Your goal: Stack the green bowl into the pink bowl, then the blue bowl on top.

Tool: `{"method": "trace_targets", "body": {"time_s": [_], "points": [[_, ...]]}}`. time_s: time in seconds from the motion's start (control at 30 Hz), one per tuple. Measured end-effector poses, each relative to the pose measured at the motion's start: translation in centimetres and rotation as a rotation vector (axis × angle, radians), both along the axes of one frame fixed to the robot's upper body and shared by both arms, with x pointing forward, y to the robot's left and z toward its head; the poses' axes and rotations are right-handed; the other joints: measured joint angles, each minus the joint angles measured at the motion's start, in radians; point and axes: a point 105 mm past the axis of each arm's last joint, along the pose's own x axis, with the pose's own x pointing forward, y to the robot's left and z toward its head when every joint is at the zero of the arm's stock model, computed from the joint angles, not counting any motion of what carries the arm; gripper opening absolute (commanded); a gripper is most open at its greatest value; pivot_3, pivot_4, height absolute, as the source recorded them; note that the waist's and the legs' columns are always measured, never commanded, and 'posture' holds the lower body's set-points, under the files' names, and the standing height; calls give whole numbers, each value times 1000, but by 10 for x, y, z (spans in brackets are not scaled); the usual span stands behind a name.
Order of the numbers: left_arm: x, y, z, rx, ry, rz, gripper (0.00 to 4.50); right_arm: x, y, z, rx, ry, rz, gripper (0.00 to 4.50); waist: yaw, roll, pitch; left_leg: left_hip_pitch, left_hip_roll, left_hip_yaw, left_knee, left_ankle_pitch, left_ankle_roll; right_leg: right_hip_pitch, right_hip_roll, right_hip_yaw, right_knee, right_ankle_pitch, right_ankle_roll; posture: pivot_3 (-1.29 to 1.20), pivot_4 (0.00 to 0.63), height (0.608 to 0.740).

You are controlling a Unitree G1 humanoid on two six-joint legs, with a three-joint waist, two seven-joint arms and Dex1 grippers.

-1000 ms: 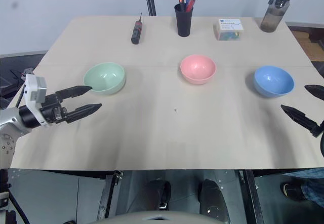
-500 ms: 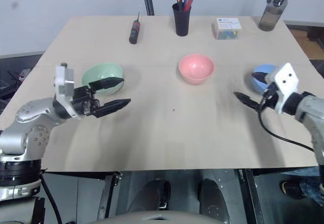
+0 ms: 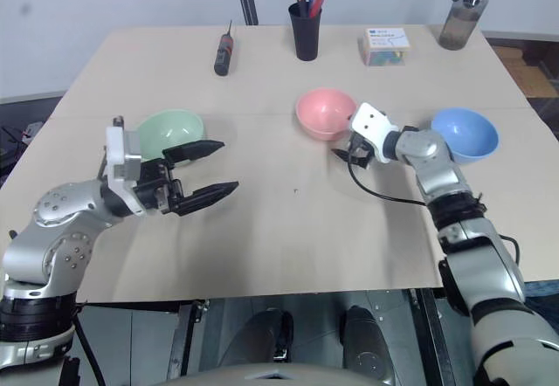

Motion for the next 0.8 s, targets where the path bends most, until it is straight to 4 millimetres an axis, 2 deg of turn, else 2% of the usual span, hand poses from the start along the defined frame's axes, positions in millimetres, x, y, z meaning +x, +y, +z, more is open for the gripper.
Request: {"method": "trace_targets", "body": {"time_s": [0.07, 0.1, 0.13, 0.2, 0.23, 0.27, 0.5, 0.63, 0.7, 0.8], "points": [[-1, 3, 0, -2, -2, 24, 4500, 1, 3, -4, -6, 2, 10, 2095, 0, 0, 0, 0, 0, 0, 0, 0, 0, 0, 0, 0, 0, 0, 0, 0, 150, 740], [-2, 5, 0, -4, -2, 42, 4500, 1, 4, -4, -10, -1, 20, 1481, 0, 0, 0, 0, 0, 0, 0, 0, 0, 0, 0, 0, 0, 0, 0, 0, 150, 740], [-2, 5, -1, -8, 1, 48, 4500, 1, 6, -4, -14, -5, 27, 1366, 1, 0, 0, 0, 0, 0, 0, 0, 0, 0, 0, 0, 0, 0, 0, 0, 150, 740], [-4, 6, -3, -12, 11, 60, 4500, 1, 9, 1, -27, -33, 52, 599, 1, 1, 0, 0, 0, 0, 0, 0, 0, 0, -1, 0, 0, 0, 0, 0, 150, 740], [-4, 6, -4, -12, 13, 62, 4500, 1, 10, 2, -30, -39, 56, 442, 1, 1, 0, 0, 0, 0, 0, 0, 0, 0, -1, 0, 0, 0, 0, 0, 150, 740], [-4, 6, -4, -16, 14, 64, 4500, 1, 11, 3, -36, -49, 64, 18, 1, 1, 0, 0, 0, 0, 0, 0, 0, 0, 0, 0, 0, 0, 0, 0, 150, 740], [-3, 4, -1, -36, -1, 75, 4500, -1, 19, 9, -78, -96, 111, 18, 1, 1, 0, 0, 0, 0, 0, 0, 0, 0, 0, 0, 0, 0, 0, 0, 150, 740], [-2, 3, 0, -40, -5, 71, 4500, -11, 29, 23, -90, -128, 194, 18, 1, 1, 1, 0, 0, 0, 0, 0, 0, -1, 0, 0, 0, 0, 0, 0, 150, 740], [-1, 1, 1, -49, -7, 67, 4500, -30, 31, 25, -102, -112, 268, 18, 6, 1, 0, -1, 0, -1, 0, 0, 0, 0, -1, -1, -1, 0, 0, 0, 150, 740], [0, 2, 1, -55, -6, 69, 4500, -64, 31, 5, -160, 1, 380, 18, 12, 1, 0, -2, -1, -2, 0, 0, 0, 0, -1, -2, -1, 0, 0, 0, 150, 740]]}}
